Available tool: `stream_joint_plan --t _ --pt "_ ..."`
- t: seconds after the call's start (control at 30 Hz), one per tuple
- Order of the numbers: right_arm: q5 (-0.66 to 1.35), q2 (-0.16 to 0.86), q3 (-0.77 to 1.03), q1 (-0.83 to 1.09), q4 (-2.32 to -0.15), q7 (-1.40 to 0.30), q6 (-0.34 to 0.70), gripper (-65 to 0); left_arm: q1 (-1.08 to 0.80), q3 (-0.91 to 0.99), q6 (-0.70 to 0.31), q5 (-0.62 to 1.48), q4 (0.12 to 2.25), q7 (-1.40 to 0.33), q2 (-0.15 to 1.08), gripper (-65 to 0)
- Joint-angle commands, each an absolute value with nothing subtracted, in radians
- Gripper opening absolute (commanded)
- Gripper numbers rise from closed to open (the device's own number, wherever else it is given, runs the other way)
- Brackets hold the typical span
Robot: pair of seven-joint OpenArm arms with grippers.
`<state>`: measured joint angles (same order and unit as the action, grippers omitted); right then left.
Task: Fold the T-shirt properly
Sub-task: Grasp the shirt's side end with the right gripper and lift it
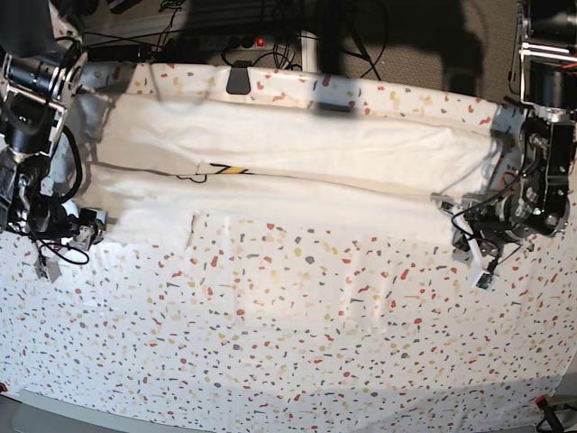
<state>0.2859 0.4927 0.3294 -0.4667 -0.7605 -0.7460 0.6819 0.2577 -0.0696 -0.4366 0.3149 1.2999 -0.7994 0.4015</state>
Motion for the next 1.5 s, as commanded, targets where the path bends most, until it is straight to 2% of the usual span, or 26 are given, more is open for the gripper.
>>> stream_joint_plan --t 0.0,0.13,0.33,0.43,0.53,0.57,0.67,0.87,1.17,1.33,1.47 --pt "0.292 0.506 0.313 -0.491 -0.769 -0.727 0.683 -31.2 0.283 -0.06 -0.434 0.327 1.316 -0.784 0.416 -65.0" --pt "0.291 0.494 0.245 -0.49 -0.769 -0.712 0.682 -31.2 0.283 -0.06 -0.434 0.326 1.316 -0.784 0.416 -65.0" --pt "0.291 0.421 0.233 -0.49 -0.769 -0.762 0.682 -32.2 0.283 -0.06 -0.434 0.326 1.316 -0.785 0.416 -65.0" --pt "0.291 0.406 0.233 -0.49 -0.769 -0.793 0.681 -42.8 0.283 -0.06 -0.434 0.326 1.316 -0.792 0.416 -65.0" --pt "0.291 0.41 0.233 -0.491 -0.769 -0.826 0.681 -61.3 0.283 -0.06 -0.434 0.326 1.316 -0.792 0.416 -65.0" --pt "0.292 0.41 0.233 -0.491 -0.77 -0.849 0.681 -65.0 0.283 -0.06 -0.434 0.326 1.316 -0.792 0.416 -65.0" --pt "0.296 0.41 0.233 -0.495 -0.775 -0.926 0.682 -65.0 0.283 -0.06 -0.433 0.326 1.316 -0.792 0.416 -65.0" --pt "0.374 0.41 0.233 -0.493 -0.863 -0.934 0.684 -65.0 0.285 -0.06 -0.433 0.326 1.316 -0.792 0.416 -65.0" --pt "0.457 0.41 0.233 -0.489 -1.121 -1.036 0.698 -65.0 0.284 -0.06 -0.433 0.327 1.341 -0.851 0.416 -65.0" --pt "0.581 0.41 0.233 -0.472 -1.272 -1.12 0.698 -65.0 0.284 -0.06 -0.433 0.389 1.422 -0.918 0.416 -65.0" --pt "0.588 0.41 0.233 -0.405 -1.414 -1.12 0.698 -65.0 0.283 -0.06 -0.433 0.429 1.496 -0.978 0.416 -65.0"
